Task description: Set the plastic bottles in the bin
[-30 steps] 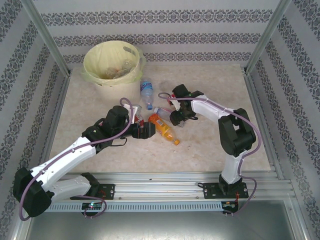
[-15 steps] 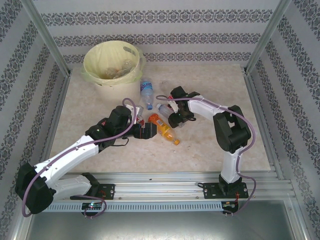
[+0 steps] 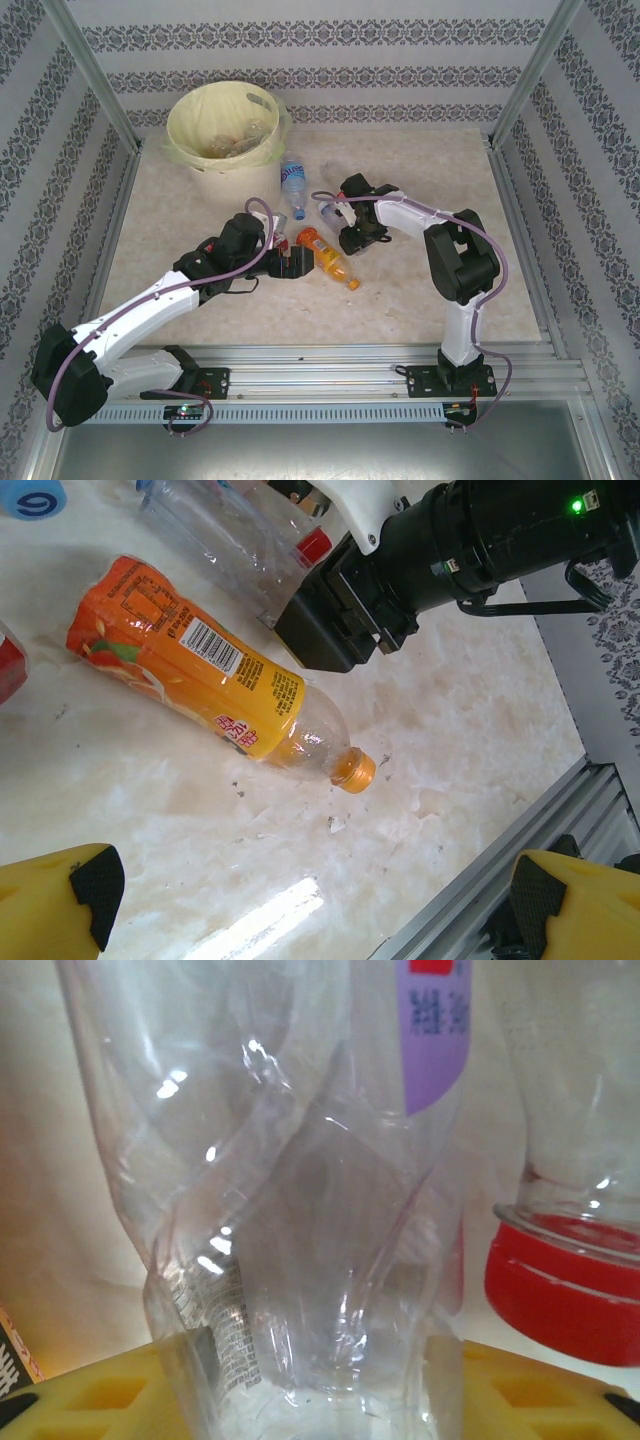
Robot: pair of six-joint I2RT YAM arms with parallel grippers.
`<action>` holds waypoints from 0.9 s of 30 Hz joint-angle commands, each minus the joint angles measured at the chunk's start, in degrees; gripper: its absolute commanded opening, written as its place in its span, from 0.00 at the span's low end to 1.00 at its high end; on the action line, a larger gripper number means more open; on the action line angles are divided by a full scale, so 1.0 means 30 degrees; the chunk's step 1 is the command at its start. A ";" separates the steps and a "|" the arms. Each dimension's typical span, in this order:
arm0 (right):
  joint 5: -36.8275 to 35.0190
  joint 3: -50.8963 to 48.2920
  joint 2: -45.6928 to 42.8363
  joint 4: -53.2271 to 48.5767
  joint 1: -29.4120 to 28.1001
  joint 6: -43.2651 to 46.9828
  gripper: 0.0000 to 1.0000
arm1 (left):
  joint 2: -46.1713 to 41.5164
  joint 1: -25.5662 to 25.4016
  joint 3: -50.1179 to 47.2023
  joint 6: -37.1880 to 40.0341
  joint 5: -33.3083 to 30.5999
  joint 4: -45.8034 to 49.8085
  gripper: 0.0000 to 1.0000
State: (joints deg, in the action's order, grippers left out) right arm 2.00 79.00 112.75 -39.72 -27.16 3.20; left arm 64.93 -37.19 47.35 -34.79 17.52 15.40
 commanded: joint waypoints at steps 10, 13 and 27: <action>0.0595 -0.3313 -0.5284 0.1078 -0.0249 -0.2024 0.49 | 0.0054 -0.0268 -0.0142 -0.3505 0.0188 -0.2846 0.99; 0.1017 -0.4165 -0.6867 0.1098 -0.0400 -0.2741 0.49 | 0.0515 -0.0176 -0.0168 -0.4176 0.0639 -0.3890 0.98; 0.4362 -0.6666 -1.2709 0.1770 -0.2592 -0.6439 0.50 | 0.3008 0.0427 0.0455 -0.5529 0.1014 -0.8852 0.97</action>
State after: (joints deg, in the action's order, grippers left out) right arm 11.68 60.07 76.79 -35.64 -33.67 -12.38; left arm 72.82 -36.64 47.37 -50.43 20.21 -5.41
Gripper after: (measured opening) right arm 0.498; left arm 0.971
